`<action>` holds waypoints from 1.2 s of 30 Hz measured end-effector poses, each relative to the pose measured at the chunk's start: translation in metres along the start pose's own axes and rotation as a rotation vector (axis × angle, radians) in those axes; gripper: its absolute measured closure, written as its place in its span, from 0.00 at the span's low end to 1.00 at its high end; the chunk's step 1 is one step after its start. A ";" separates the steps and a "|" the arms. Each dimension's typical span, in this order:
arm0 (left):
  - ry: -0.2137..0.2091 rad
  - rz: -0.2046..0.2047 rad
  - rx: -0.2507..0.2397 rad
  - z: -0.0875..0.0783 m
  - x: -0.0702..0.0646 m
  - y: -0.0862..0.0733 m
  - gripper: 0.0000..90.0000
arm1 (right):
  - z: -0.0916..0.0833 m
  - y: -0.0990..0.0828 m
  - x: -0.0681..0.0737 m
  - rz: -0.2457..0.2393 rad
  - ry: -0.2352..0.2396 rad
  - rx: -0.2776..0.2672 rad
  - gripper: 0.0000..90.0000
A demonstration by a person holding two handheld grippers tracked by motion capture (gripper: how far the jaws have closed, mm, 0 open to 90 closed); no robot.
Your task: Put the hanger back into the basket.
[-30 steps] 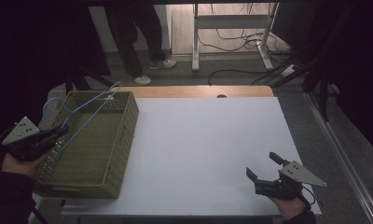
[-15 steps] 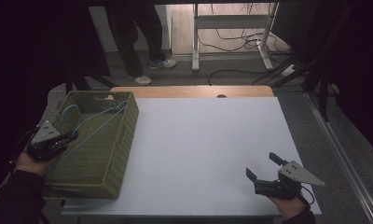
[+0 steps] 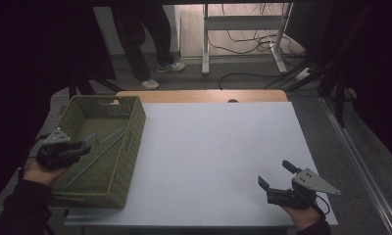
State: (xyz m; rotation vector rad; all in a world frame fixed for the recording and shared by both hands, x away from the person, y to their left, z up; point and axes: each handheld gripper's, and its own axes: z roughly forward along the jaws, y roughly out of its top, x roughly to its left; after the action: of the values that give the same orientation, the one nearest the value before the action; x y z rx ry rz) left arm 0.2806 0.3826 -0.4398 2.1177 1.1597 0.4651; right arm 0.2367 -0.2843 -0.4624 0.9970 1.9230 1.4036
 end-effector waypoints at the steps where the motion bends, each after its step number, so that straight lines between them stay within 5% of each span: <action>1: 0.000 0.000 0.000 0.000 0.000 0.000 0.58 | -0.001 0.000 0.000 0.003 -0.002 -0.001 0.02; 2: -0.078 -0.005 -0.024 -0.007 -0.005 0.002 0.55 | -0.001 0.001 -0.001 0.001 -0.004 -0.003 0.02; 5: -0.101 0.008 -0.061 -0.015 -0.012 0.004 0.46 | -0.002 0.001 -0.001 0.002 -0.005 -0.009 0.02; 7: -0.153 -0.056 -0.146 -0.028 -0.022 0.005 0.41 | -0.003 0.002 -0.001 0.003 -0.004 -0.011 0.02; 11: -0.183 -0.078 -0.232 -0.038 -0.034 0.006 0.27 | -0.003 0.002 0.000 0.008 -0.001 -0.015 0.01; 14: -0.093 -0.075 -0.273 -0.044 -0.059 0.005 0.16 | -0.003 0.004 -0.001 0.024 0.000 -0.022 0.00; 17: -0.057 -0.090 -0.309 -0.045 -0.070 0.002 0.15 | -0.002 0.004 0.000 0.029 0.006 -0.016 0.00; 19: 0.036 -0.145 -0.320 -0.045 -0.082 0.001 0.13 | -0.002 0.004 0.000 0.028 0.006 -0.011 0.00; 20: 0.027 -0.176 -0.363 -0.044 -0.092 0.000 0.08 | -0.002 0.004 0.000 0.022 -0.004 -0.005 0.00; 26: 0.058 -0.281 -0.405 -0.036 -0.122 0.000 0.00 | -0.004 0.004 -0.003 0.048 -0.047 0.009 0.00; 36: 0.074 -0.253 -0.412 -0.015 -0.156 -0.006 0.00 | -0.013 0.001 -0.007 0.090 -0.092 0.040 0.00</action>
State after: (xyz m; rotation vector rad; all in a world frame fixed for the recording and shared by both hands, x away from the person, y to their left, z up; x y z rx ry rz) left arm 0.1843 0.2593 -0.4319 1.5916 1.2325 0.6085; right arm 0.2311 -0.2970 -0.4575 1.1598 1.8663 1.3481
